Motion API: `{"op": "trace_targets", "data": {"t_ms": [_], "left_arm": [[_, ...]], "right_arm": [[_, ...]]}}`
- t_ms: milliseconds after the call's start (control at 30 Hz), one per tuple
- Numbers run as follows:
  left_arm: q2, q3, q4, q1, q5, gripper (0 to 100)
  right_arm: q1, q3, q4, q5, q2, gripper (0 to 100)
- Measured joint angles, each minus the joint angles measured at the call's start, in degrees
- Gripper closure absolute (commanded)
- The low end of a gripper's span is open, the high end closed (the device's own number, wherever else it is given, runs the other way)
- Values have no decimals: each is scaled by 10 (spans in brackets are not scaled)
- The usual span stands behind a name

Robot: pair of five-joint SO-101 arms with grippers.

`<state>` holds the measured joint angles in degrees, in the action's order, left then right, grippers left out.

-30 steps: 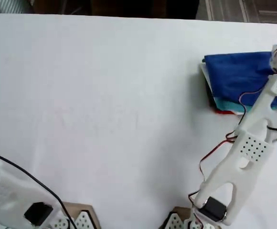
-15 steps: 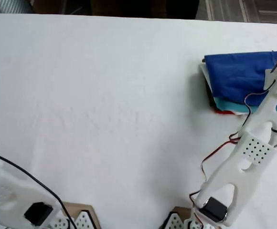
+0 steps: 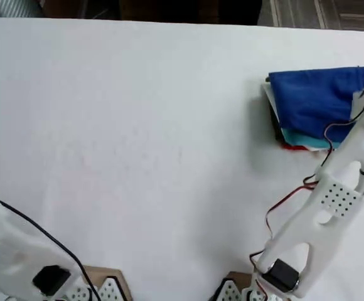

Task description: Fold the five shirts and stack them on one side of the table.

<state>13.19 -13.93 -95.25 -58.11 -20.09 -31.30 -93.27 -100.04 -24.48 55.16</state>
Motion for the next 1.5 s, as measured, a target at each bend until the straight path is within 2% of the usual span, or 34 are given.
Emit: {"op": "trace_targets", "data": {"t_ms": [200, 367, 500, 667, 933, 1200, 1333, 1500], "left_arm": [[-160, -13, -54, 46, -85, 974], [-325, 127, -52, 100, -108, 974], [-453, 295, 6, 154, -108, 974], [-607, 501, 90, 193, -98, 974], [-857, 750, 116, 216, -97, 973], [-1136, 894, 113, 218, -97, 973], [-1157, 933, 120, 227, -97, 973], [-1163, 1000, 154, 305, -94, 973]], "right_arm": [[-25, 37, 0, 39, -171, 965], [-16, 195, -2, 29, -331, 965], [40, 414, -2, 29, -506, 965], [178, 760, 11, 29, -734, 962], [293, 1202, 164, 29, -1000, 961], [370, 1545, 248, 29, -1230, 961], [375, 1712, 330, 29, -1354, 961], [377, 1889, 367, 31, -1520, 961]]}}
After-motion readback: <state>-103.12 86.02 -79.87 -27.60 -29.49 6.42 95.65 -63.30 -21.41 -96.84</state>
